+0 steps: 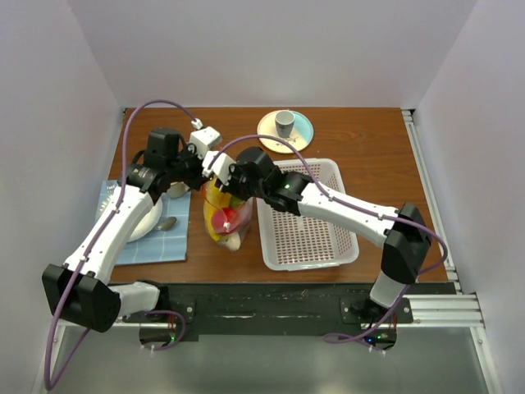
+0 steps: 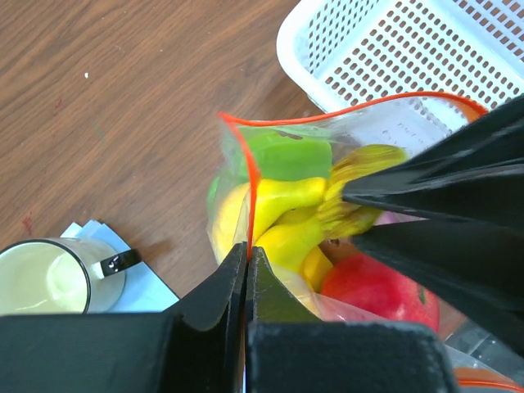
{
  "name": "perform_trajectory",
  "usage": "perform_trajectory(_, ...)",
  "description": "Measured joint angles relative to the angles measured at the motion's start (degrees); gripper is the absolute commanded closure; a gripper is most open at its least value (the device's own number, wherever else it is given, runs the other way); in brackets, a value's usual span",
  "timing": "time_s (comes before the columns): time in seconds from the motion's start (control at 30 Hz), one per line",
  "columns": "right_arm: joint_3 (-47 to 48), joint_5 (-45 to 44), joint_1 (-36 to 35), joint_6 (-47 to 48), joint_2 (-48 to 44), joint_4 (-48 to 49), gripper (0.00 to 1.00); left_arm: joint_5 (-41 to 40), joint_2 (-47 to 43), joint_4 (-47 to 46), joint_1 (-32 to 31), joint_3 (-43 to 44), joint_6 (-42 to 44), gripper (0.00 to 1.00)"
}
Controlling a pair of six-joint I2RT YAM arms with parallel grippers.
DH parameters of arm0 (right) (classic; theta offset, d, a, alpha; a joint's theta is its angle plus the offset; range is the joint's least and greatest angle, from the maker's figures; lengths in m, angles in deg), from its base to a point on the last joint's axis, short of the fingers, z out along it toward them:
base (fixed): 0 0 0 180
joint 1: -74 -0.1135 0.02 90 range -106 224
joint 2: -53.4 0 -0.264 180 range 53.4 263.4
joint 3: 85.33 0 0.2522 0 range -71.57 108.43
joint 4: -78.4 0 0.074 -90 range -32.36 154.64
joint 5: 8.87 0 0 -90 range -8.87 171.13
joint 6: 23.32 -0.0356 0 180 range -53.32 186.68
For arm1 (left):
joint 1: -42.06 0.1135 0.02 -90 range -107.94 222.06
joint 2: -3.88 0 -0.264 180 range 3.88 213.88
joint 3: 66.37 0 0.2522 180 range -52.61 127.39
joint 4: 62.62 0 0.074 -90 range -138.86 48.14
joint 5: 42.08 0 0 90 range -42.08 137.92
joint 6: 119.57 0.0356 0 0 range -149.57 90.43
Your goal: Open the zip-top bag and remove the fake food
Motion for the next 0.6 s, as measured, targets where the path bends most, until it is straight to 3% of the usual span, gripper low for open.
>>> perform_trajectory(0.4,5.0,4.1,0.3,-7.1,-13.4,-0.6,1.0,0.0,0.8,0.1,-2.0,1.5,-0.1,1.0)
perform_trajectory(0.6,1.7,-2.7,0.3,-6.8,-20.7,0.3,1.0,0.0,0.8,0.3,-2.1,1.5,-0.1,1.0)
